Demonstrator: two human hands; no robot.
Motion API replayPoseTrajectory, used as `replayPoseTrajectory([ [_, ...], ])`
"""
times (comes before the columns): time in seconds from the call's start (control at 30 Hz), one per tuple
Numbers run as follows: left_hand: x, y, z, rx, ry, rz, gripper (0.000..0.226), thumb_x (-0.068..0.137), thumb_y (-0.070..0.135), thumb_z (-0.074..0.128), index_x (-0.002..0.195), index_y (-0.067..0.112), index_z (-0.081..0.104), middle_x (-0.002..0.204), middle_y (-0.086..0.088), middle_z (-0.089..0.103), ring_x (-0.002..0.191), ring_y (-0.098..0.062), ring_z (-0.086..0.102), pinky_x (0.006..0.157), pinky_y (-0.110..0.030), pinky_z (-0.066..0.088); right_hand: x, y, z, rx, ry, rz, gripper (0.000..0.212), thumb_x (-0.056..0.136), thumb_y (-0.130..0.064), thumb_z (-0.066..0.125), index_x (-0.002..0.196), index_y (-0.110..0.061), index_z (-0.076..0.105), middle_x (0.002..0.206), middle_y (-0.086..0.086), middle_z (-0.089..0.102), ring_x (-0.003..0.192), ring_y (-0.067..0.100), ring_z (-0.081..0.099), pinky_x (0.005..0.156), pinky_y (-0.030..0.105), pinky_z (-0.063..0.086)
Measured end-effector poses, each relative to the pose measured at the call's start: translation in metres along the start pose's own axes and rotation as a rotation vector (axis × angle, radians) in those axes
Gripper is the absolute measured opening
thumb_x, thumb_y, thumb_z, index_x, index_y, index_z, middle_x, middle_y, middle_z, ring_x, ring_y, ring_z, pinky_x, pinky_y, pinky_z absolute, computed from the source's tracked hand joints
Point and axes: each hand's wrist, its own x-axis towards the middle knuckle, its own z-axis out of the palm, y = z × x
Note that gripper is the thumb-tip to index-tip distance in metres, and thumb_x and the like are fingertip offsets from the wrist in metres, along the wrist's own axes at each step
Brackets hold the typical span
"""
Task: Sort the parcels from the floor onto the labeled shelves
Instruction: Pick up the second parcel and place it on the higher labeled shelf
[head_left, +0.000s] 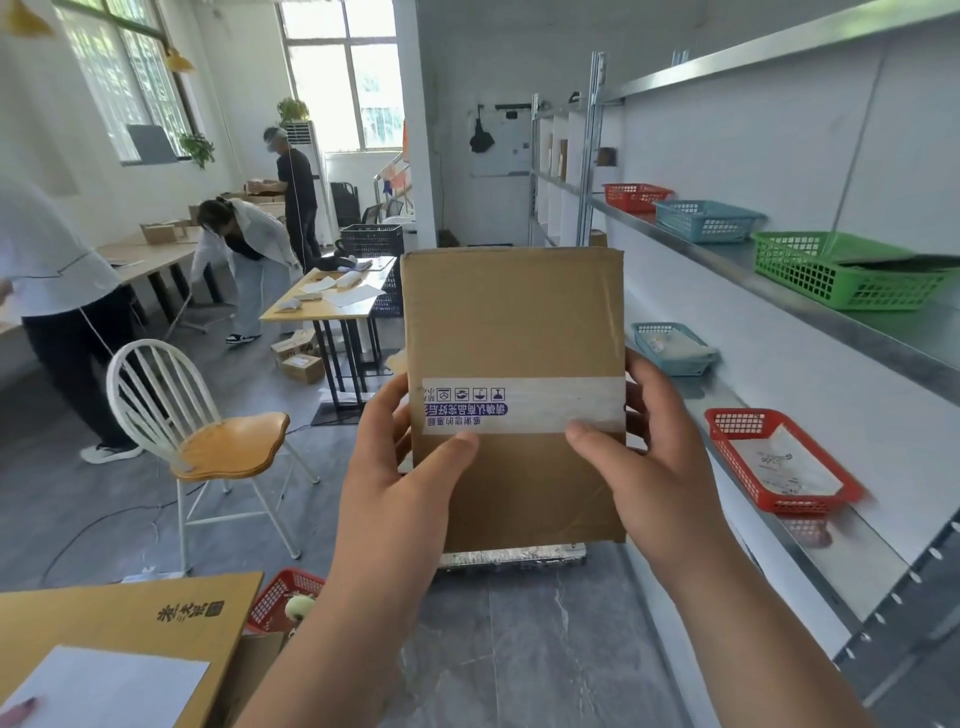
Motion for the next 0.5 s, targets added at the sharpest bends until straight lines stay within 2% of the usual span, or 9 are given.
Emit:
replayPoseTrajectory([
  [0.1,0.002,0.001,0.002,-0.035,-0.008,-0.006,0.052,0.096,0.017,0.072,0.139,0.043,0.058,0.121,0.016,0.076,0.118,-0.011,0.070,0.099,-0.040,0.057,0.001,-0.002,0.003,0.014,-0.023,-0.008,0.064,0.092,-0.016,0.076,0.144,-0.047,0.054,0.122,-0.023,0.072,0.114,-0.002,0.067,0.100,0.037,0.058],
  [0.17,0.003,0.003,0.005,-0.047,-0.016,-0.007,0.052,0.096,0.020,0.074,0.140,0.043,0.057,0.124,0.015,0.076,0.118,-0.012,0.070,0.101,-0.044,0.056,0.001,-0.002,0.005,0.014,-0.026,-0.010,0.063,0.092,-0.020,0.077,0.144,-0.049,0.053,0.125,-0.024,0.071,0.118,-0.001,0.065,0.104,0.042,0.056],
  [0.23,0.004,0.003,0.007,-0.054,-0.008,-0.007,0.055,0.094,0.023,0.077,0.140,0.045,0.056,0.123,0.017,0.075,0.115,-0.009,0.072,0.096,-0.040,0.058,0.003,-0.001,0.006,0.006,-0.029,-0.014,0.065,0.089,-0.028,0.077,0.145,-0.049,0.052,0.129,-0.022,0.070,0.122,0.002,0.064,0.106,0.045,0.055],
  [0.33,0.003,0.004,0.010,-0.068,0.006,-0.012,0.054,0.096,0.017,0.073,0.140,0.045,0.055,0.119,0.021,0.074,0.104,0.001,0.073,0.085,-0.027,0.058,0.007,-0.001,0.005,0.025,-0.039,-0.015,0.065,0.088,-0.026,0.076,0.146,-0.044,0.052,0.130,-0.016,0.071,0.118,0.003,0.068,0.105,0.045,0.056],
  [0.43,0.001,0.002,0.011,-0.056,0.015,-0.016,0.054,0.096,0.016,0.073,0.139,0.044,0.056,0.109,0.031,0.074,0.095,0.009,0.072,0.080,-0.025,0.054,0.008,-0.001,0.007,0.051,-0.044,-0.020,0.062,0.083,-0.029,0.074,0.141,-0.041,0.056,0.129,-0.012,0.074,0.117,0.006,0.071,0.105,0.045,0.055],
  [0.5,0.000,0.001,0.011,-0.042,0.021,-0.016,0.052,0.096,0.017,0.073,0.138,0.044,0.056,0.101,0.039,0.073,0.093,0.009,0.072,0.078,-0.025,0.053,0.008,0.000,0.009,0.058,-0.034,-0.017,0.056,0.082,-0.029,0.074,0.134,-0.044,0.057,0.125,-0.014,0.075,0.113,0.005,0.072,0.104,0.044,0.055],
])
